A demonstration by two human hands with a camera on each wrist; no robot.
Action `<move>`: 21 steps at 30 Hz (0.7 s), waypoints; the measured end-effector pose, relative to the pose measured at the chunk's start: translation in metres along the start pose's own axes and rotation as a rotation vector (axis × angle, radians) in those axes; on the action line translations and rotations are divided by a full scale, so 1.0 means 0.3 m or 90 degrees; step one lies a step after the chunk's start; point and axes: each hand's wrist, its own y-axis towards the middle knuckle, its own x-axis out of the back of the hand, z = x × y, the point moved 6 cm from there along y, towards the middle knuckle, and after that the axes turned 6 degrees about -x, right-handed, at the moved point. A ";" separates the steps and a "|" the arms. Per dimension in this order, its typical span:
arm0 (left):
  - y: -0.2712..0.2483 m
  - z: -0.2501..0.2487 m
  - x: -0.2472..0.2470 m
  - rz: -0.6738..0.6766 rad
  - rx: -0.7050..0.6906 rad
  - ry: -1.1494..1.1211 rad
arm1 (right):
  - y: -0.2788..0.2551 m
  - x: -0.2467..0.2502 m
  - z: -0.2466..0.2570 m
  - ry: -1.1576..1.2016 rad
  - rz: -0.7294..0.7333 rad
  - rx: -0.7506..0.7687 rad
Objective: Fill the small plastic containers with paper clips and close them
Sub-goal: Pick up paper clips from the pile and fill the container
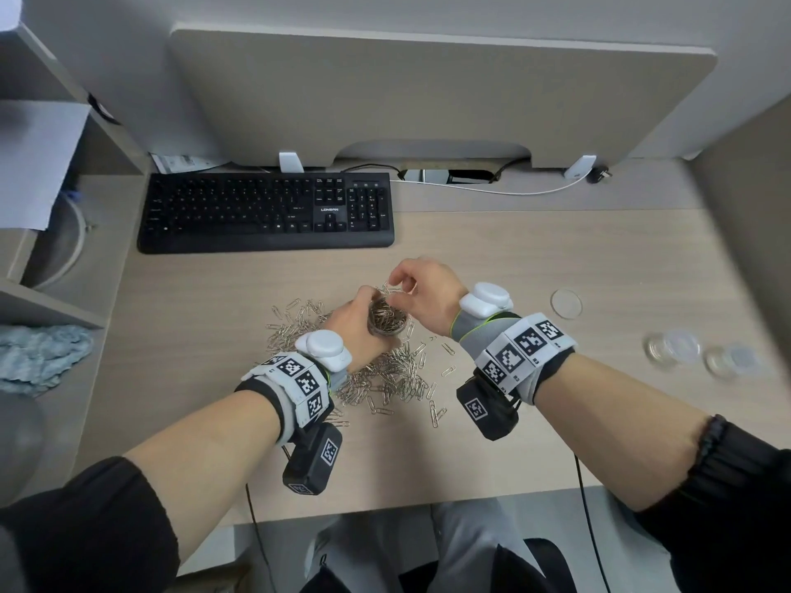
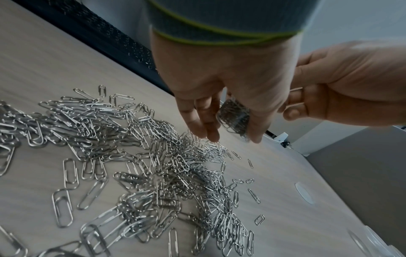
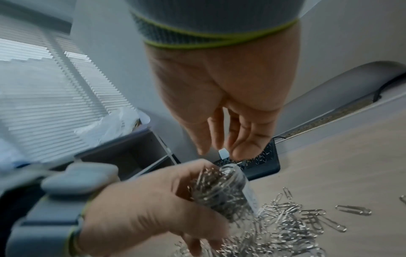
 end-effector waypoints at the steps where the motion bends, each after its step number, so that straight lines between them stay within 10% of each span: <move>1: 0.000 0.000 0.002 0.003 -0.003 0.000 | 0.000 -0.008 -0.005 -0.046 0.000 -0.003; 21: 0.027 0.002 0.036 -0.032 -0.049 -0.027 | 0.039 -0.043 -0.090 0.175 0.119 -0.166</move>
